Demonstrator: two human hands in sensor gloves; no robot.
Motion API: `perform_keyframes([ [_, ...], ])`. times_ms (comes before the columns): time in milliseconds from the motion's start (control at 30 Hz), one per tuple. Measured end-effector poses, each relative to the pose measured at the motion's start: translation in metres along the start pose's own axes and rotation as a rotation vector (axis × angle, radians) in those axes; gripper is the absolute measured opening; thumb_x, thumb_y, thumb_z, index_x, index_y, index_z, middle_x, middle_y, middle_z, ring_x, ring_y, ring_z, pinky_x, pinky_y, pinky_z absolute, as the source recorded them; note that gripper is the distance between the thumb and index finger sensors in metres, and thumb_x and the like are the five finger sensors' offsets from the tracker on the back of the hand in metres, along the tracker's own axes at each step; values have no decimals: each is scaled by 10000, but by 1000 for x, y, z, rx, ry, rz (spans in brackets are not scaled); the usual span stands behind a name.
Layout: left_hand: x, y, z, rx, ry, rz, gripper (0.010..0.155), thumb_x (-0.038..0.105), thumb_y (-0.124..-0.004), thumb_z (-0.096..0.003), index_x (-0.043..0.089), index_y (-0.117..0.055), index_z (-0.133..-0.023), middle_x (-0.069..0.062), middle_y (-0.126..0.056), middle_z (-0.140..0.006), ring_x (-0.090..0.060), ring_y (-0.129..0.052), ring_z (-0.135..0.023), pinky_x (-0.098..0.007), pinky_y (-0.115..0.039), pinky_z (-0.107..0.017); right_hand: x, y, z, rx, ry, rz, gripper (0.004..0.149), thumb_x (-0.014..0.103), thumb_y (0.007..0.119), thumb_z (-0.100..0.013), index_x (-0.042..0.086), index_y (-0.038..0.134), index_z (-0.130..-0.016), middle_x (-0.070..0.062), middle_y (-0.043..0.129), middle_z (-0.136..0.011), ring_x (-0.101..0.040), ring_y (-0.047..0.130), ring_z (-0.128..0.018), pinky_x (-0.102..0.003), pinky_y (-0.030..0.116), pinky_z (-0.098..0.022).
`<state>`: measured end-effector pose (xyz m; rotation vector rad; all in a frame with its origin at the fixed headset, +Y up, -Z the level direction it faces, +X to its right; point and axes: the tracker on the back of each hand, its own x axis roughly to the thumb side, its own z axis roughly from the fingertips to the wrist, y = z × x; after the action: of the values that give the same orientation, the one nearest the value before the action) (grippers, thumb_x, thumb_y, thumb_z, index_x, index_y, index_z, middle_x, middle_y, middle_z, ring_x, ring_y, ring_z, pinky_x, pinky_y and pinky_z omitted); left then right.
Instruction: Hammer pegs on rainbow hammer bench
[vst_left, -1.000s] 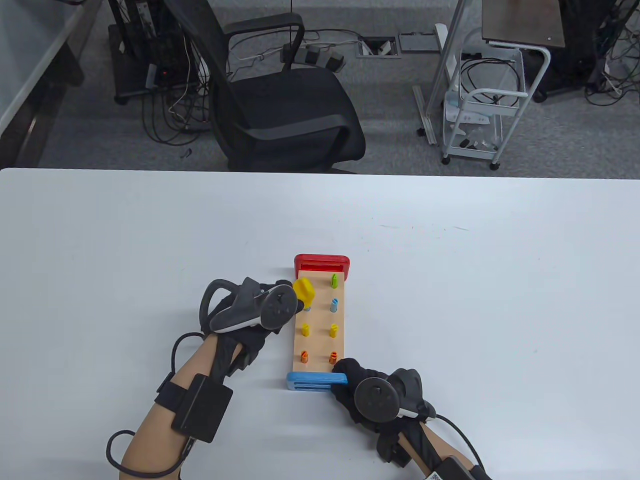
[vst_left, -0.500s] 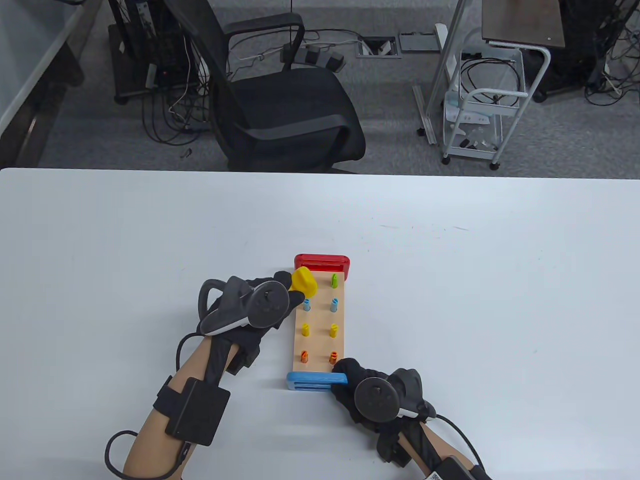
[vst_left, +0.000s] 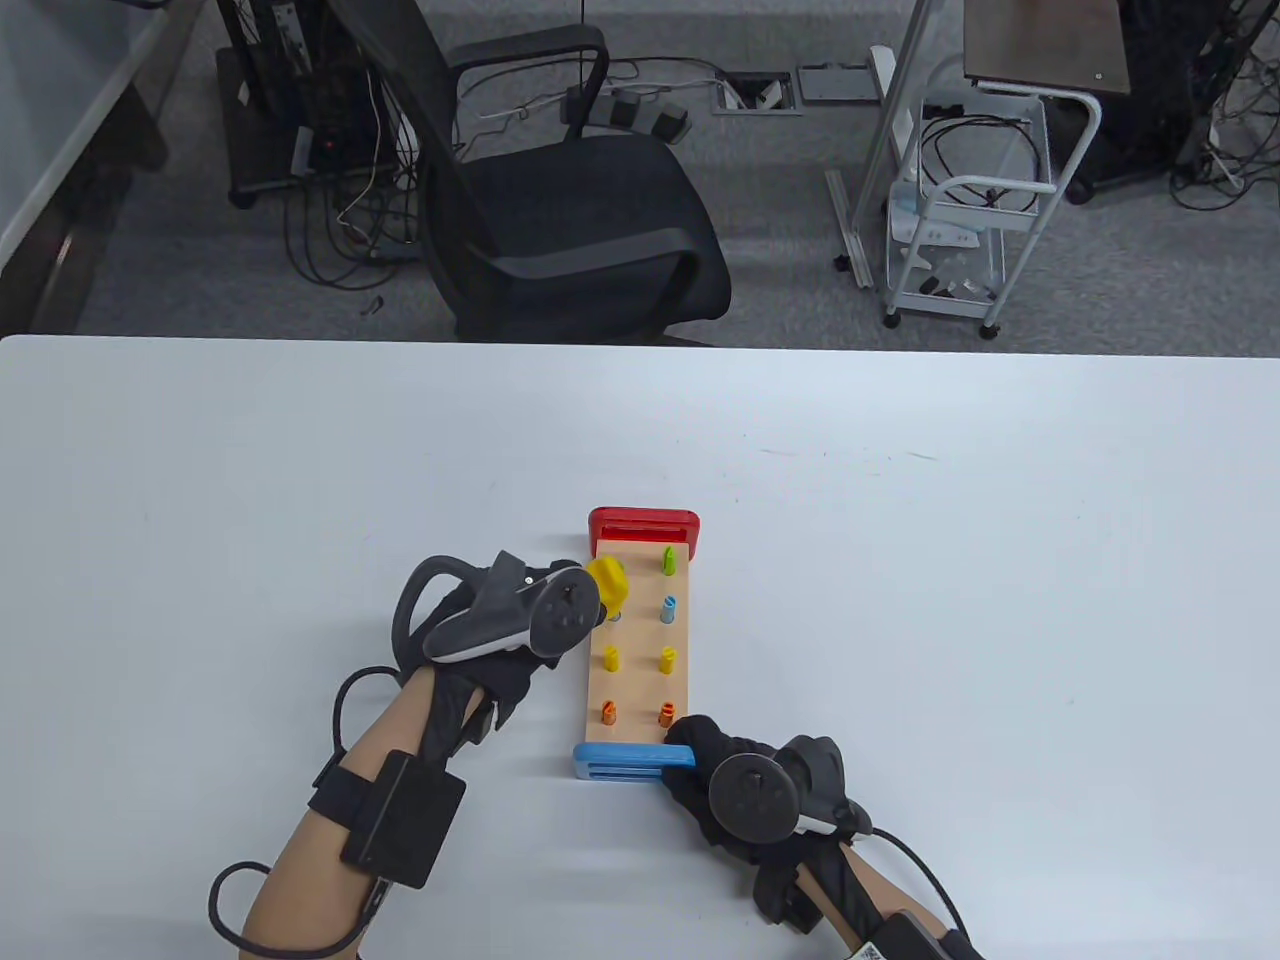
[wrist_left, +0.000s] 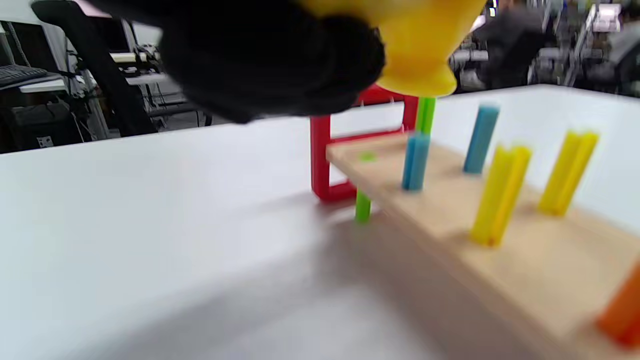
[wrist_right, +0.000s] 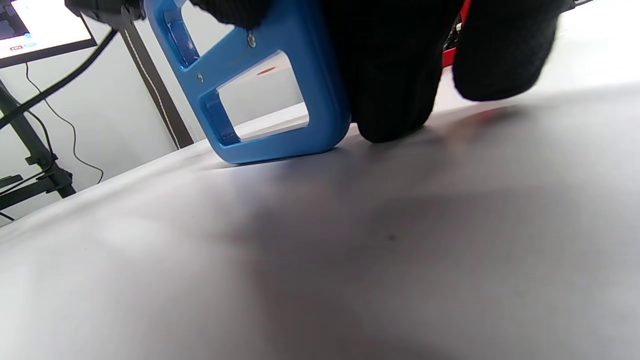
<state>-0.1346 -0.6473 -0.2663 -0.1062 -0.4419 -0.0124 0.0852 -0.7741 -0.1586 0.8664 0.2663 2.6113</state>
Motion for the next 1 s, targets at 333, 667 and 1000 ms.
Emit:
perform_keyframes([
  [333, 3, -7, -4, 21, -9, 0, 680, 565, -504, -529, 88, -717, -964, -54, -1019, -566, -233, -1036, -244, -342, -877, -186, 1, -1, 0, 1, 0, 0, 519, 335, 519, -632, 23, 327, -1001, -261, 746, -984, -431, 835, -788, -667, 683, -595],
  [667, 9, -24, 0, 80, -59, 22, 681, 574, -499, -518, 107, -714, -964, -38, -1022, -571, -223, -1045, -255, -332, -888, -193, 1, -1, 0, 0, -1, 1, 520, 335, 519, -631, 23, 328, -1000, -263, 746, -983, -431, 836, -788, -667, 683, -595],
  [1000, 5, -11, -7, 77, -33, 57, 680, 572, -502, -522, 104, -715, -966, -48, -1019, -571, -233, -1040, -260, -347, -883, -202, 2, -2, 0, -1, 2, 4, 520, 335, 518, -632, 22, 326, -1000, -263, 746, -983, -430, 837, -788, -666, 684, -596],
])
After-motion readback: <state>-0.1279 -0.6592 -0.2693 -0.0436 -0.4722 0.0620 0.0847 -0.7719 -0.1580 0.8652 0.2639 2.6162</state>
